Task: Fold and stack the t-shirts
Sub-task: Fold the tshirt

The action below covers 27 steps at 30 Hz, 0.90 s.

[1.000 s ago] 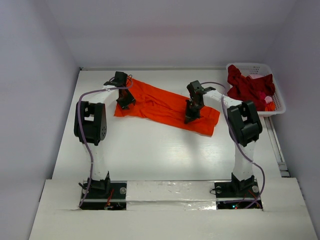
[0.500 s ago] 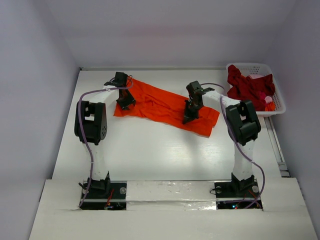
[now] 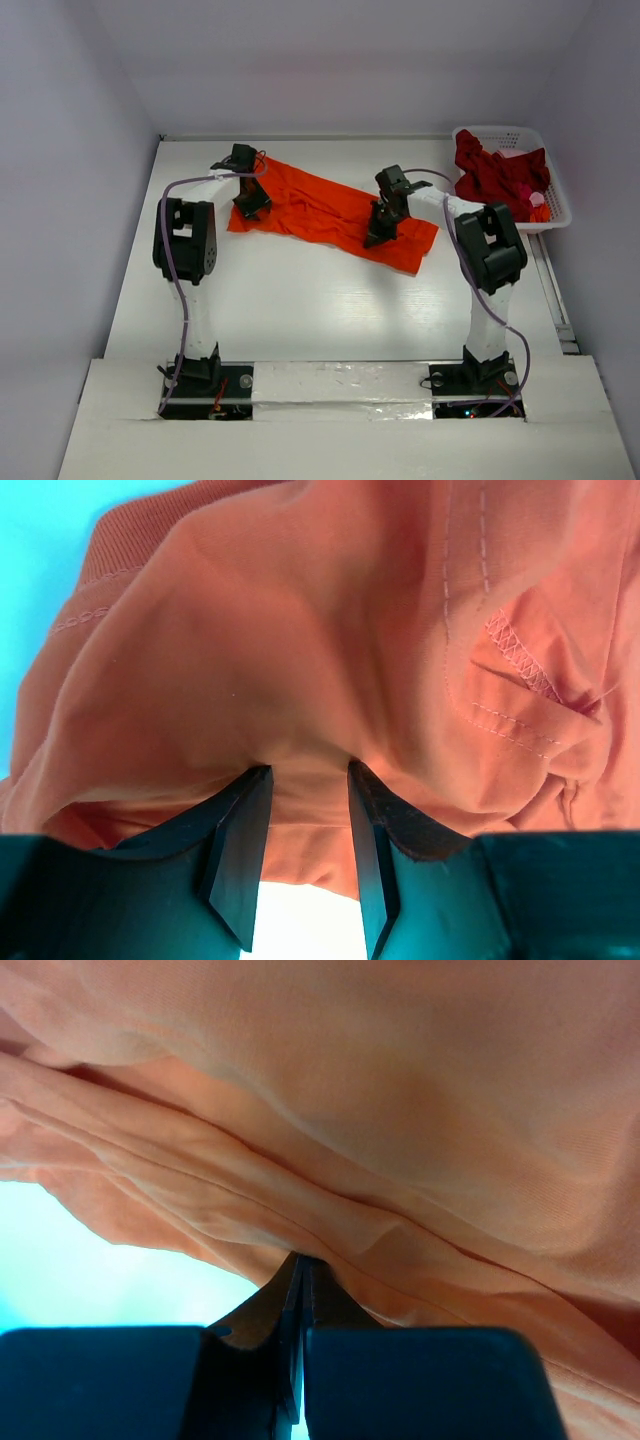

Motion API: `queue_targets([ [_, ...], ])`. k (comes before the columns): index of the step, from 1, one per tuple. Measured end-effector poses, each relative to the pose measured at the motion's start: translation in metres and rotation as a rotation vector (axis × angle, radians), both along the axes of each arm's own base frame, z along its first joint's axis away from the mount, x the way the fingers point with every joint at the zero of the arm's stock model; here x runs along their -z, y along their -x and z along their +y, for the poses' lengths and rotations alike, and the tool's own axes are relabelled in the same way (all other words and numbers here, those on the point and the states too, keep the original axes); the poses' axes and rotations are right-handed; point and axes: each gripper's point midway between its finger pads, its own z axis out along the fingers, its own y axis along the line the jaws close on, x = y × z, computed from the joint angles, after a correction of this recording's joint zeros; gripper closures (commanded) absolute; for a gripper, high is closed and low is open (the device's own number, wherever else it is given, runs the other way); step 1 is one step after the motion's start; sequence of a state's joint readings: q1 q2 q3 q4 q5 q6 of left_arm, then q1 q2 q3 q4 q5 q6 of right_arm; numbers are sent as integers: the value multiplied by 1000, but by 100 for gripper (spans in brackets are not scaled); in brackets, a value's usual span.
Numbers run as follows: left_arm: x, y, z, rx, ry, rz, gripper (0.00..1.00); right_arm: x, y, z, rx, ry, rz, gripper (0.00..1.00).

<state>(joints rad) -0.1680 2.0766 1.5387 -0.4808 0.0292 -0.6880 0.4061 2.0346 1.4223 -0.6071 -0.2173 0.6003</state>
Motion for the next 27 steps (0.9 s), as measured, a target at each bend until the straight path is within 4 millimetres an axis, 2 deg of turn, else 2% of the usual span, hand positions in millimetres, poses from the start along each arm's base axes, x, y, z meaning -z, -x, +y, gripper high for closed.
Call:
queue_targets([
  [15,-2,-20,9,-22,13,-21,67,0,14,7,-2,-62,-54,100],
  [27,-2,-42,4,-11,51,-52,66,1,50,41,-92,-92,-52,100],
])
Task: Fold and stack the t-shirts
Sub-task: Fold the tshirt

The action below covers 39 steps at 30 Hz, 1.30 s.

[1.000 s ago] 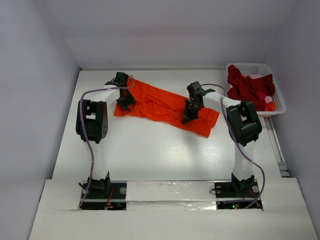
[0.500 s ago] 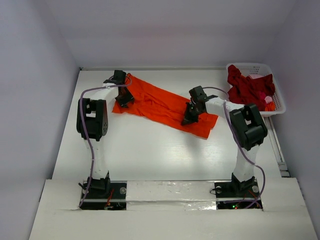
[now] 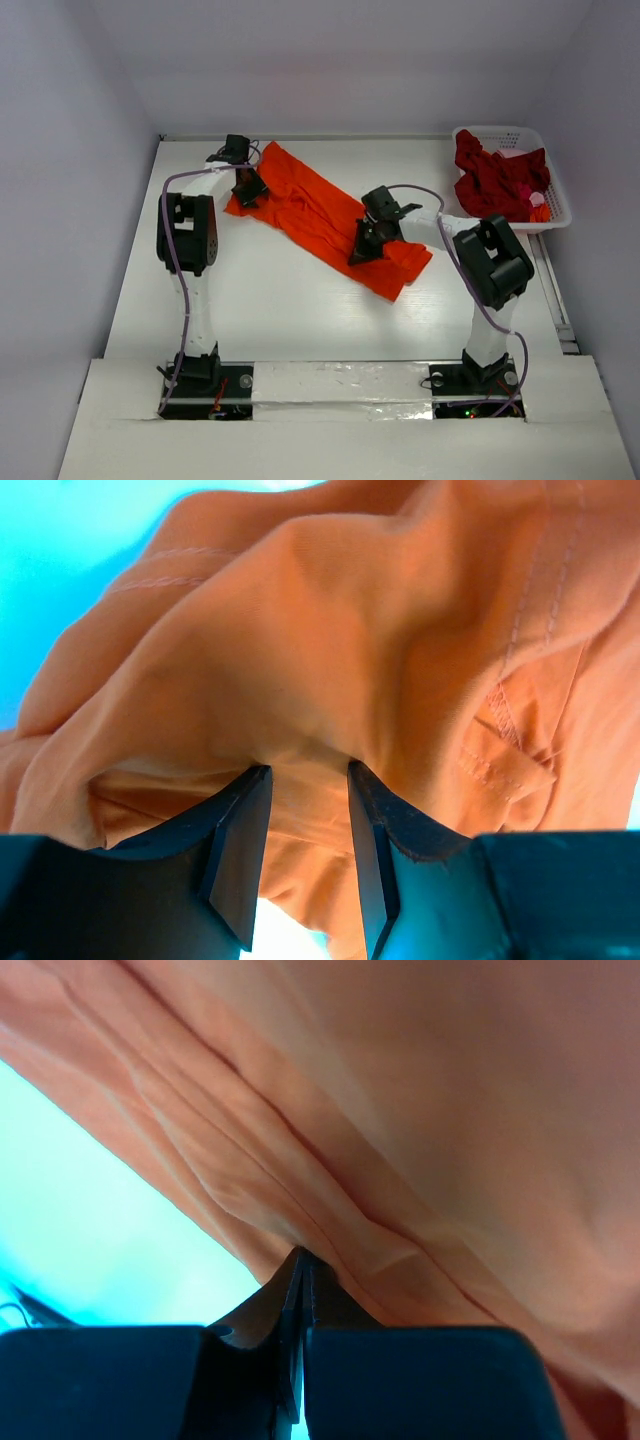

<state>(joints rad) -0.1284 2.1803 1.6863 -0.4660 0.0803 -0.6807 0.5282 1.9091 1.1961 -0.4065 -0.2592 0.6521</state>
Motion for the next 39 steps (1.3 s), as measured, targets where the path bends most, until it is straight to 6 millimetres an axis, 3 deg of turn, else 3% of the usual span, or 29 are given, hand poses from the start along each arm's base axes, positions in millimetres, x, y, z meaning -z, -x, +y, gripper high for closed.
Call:
queue_targets([
  [13,-3,-35,-12,37,44,-52,66,0,38,36,-62,-57,14,100],
  [39,-5,-53,-67,236,326,-114,65,-4,106,101,-222,-55,7,100],
])
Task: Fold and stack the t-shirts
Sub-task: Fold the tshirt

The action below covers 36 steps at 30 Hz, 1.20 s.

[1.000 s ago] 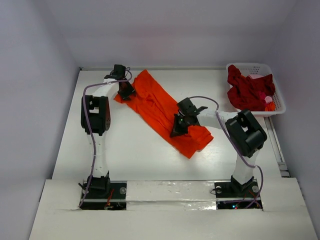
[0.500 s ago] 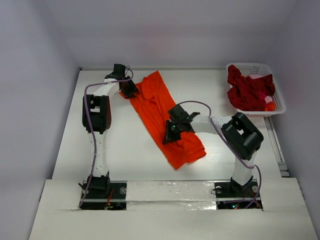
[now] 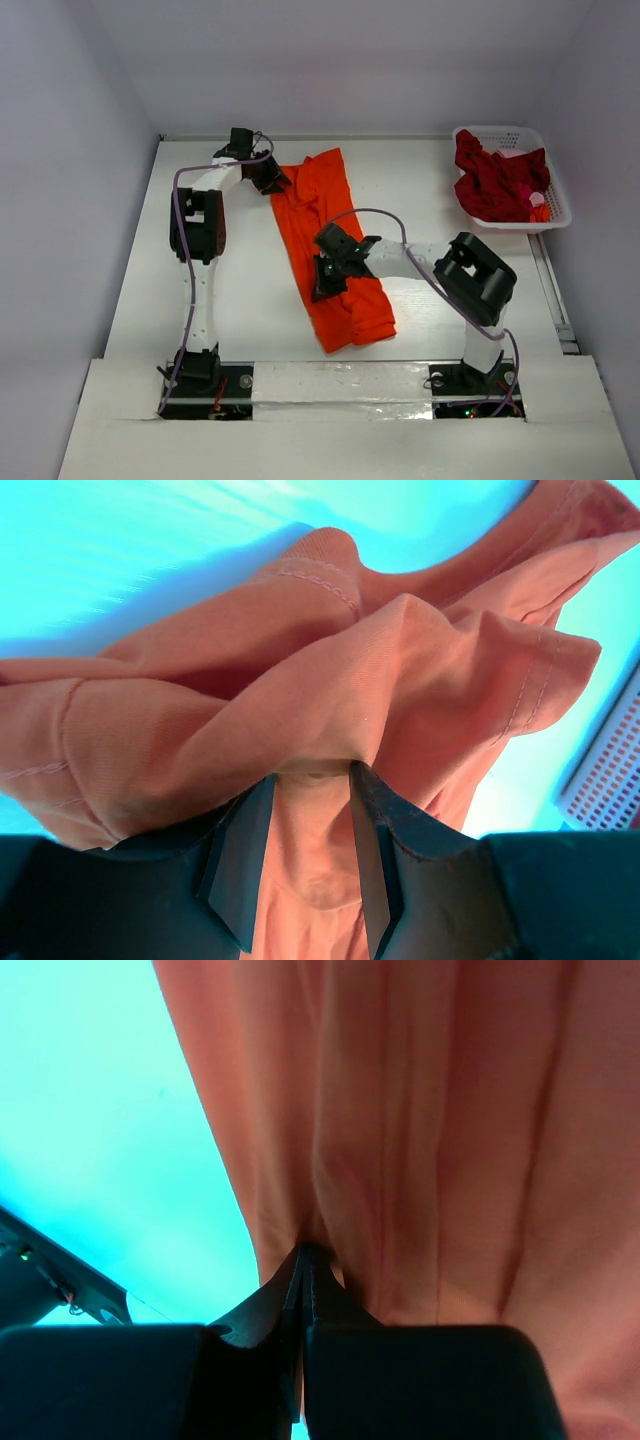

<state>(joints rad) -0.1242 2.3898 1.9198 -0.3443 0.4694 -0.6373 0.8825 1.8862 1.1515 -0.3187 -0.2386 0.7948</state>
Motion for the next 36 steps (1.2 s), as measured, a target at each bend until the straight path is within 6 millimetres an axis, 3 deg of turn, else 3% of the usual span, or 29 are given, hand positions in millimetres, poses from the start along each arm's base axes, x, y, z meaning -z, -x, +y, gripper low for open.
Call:
queue_targets([
  [18,0,11,-37,84,32,-5,64,1,36,22,-58,23,-11,100],
  [29,0,15,-49,108,42,-3,64,1,67,39,-98,16,-15,100],
  [36,0,13,-61,134,70,-2,64,1,76,44,-99,6,-5,100],
])
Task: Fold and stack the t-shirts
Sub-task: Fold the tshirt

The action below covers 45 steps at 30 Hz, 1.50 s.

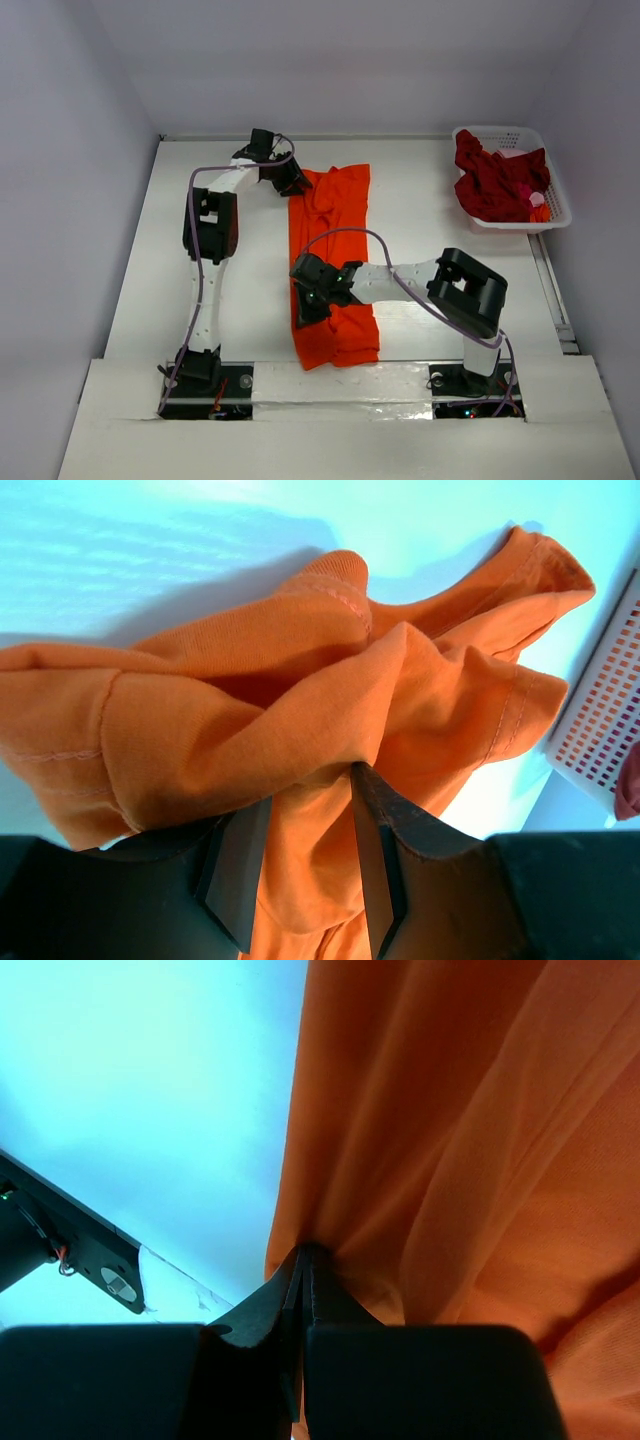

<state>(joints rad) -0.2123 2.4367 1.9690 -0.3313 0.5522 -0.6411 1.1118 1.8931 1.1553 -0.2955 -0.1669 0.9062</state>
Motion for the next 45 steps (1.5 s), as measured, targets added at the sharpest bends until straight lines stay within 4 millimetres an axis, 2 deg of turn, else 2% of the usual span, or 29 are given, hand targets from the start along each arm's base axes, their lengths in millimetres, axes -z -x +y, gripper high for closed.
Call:
queue_targets([
  [4,-1,-6,-7,10,24,12,63,0,1,1,4,-2,1,100],
  [17,-1,-11,-8,13,25,25,62,0,0,1,6,-3,-2,100],
  [19,-1,-11,-8,13,29,24,59,0,0,1,6,-3,-2,100],
  [21,-2,-11,-8,16,42,22,49,0,0,1,6,-3,-2,100],
  [25,-8,-13,-11,21,65,13,39,0,0,1,7,-2,-4,100],
  [33,-14,-15,-11,13,63,0,29,0,-2,0,15,7,-23,99],
  [36,-16,-18,-4,-7,46,-6,26,-1,-5,-2,27,20,-42,88],
  [37,-17,-20,-1,-17,36,-11,24,-2,-6,-4,32,26,-50,78],
  [39,-19,-23,9,-44,11,-23,20,-4,-8,-6,40,32,-64,66],
  [40,-20,-25,16,-60,-6,-28,19,-5,-9,-7,42,36,-73,56],
  [42,-25,-32,32,-98,-44,-52,14,-8,-11,-9,42,42,-88,42],
  [43,-28,-35,41,-119,-59,-59,12,-9,-11,-9,42,46,-97,27],
  [45,-38,-41,58,-155,-81,-82,7,-15,-14,-9,39,45,-115,20],
])
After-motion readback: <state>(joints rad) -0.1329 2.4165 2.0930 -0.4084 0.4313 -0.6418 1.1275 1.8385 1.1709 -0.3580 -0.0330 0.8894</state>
